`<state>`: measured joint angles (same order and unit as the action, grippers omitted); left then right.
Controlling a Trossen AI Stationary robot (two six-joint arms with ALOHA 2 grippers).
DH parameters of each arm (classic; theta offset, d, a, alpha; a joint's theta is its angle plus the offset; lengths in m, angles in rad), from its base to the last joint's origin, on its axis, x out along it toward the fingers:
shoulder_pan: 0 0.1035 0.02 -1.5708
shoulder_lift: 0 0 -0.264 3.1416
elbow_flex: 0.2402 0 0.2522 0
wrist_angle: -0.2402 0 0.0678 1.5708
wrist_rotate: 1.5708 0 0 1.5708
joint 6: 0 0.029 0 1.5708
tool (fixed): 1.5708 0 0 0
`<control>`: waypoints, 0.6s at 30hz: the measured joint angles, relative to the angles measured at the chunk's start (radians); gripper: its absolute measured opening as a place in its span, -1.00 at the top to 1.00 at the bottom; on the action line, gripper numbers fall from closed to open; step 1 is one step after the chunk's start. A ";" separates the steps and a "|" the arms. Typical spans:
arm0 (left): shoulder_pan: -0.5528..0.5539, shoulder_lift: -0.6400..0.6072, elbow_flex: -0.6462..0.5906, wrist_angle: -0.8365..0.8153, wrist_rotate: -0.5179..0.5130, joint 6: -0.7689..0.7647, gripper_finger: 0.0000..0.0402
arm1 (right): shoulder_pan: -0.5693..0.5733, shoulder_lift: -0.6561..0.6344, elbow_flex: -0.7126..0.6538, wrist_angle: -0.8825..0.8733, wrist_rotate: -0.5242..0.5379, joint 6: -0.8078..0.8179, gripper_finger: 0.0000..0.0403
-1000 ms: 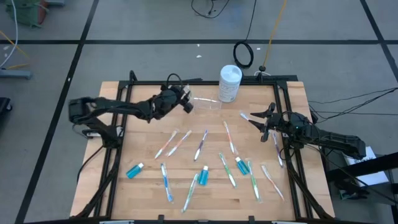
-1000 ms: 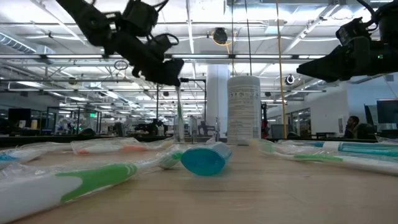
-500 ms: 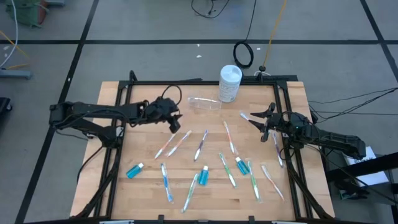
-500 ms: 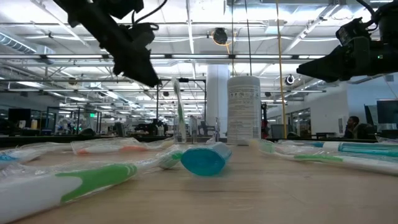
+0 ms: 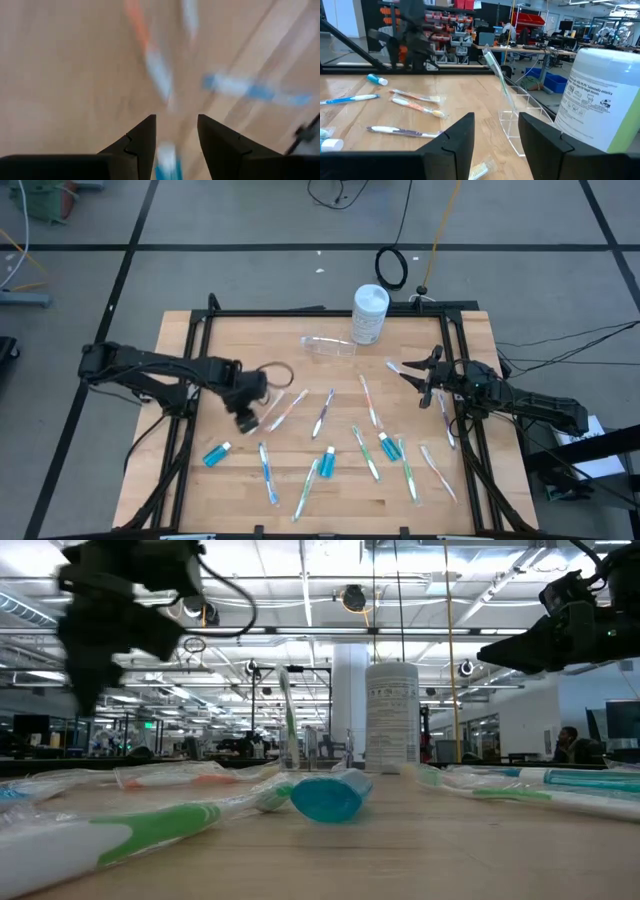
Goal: Pick & Place toothbrushing station
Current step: Put the blue mouthwash into the transparent organizer
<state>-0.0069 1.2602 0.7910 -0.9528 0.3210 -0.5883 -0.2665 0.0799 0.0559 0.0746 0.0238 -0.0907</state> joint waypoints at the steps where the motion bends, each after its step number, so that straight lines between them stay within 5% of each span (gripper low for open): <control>1: -0.032 0.000 0.000 -0.041 -0.001 -0.036 0.27 | 0.000 0.000 0.000 -0.001 0.000 0.000 0.29; 8: -0.256 0.000 0.000 -0.106 -0.023 -0.242 0.27 | 0.000 0.000 0.000 0.003 0.000 -0.023 0.29; 18: -0.444 0.076 -0.016 -0.030 -0.209 -0.480 0.27 | 0.000 0.000 0.000 0.023 0.001 -0.062 0.29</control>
<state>-0.4509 1.3361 0.7746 -0.9829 0.1121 -1.0679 -0.2665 0.0799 0.0559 0.0975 0.0244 -0.1523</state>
